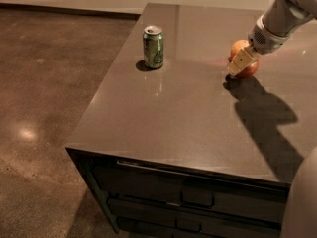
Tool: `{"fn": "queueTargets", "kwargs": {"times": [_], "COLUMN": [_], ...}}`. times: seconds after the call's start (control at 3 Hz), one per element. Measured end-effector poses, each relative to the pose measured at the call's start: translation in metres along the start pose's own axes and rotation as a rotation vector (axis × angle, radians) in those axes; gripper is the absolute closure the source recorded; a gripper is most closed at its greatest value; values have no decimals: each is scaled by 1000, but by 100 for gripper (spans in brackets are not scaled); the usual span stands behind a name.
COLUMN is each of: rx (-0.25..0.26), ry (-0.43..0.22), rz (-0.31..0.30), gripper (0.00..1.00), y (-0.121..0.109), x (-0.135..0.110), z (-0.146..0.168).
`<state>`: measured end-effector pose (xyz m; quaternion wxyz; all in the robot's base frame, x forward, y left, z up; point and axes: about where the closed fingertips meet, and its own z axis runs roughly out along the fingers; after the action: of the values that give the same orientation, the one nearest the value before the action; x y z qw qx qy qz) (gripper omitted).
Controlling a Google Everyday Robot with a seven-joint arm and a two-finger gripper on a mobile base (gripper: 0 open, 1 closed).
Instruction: Move apple near orange
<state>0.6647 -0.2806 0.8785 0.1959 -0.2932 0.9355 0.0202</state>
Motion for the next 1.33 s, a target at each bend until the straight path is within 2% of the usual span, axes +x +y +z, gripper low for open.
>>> {"fn": "queueTargets", "kwargs": {"times": [0.33,0.67,1.33], "rx": [14,32,32], "ry": [-3,-4,-23], "rz": [39,63,49], "gripper": [85,62,17], "y": [-15,-29,-38], "x": [-3,-4,-4], "z": [6,6,9]}}
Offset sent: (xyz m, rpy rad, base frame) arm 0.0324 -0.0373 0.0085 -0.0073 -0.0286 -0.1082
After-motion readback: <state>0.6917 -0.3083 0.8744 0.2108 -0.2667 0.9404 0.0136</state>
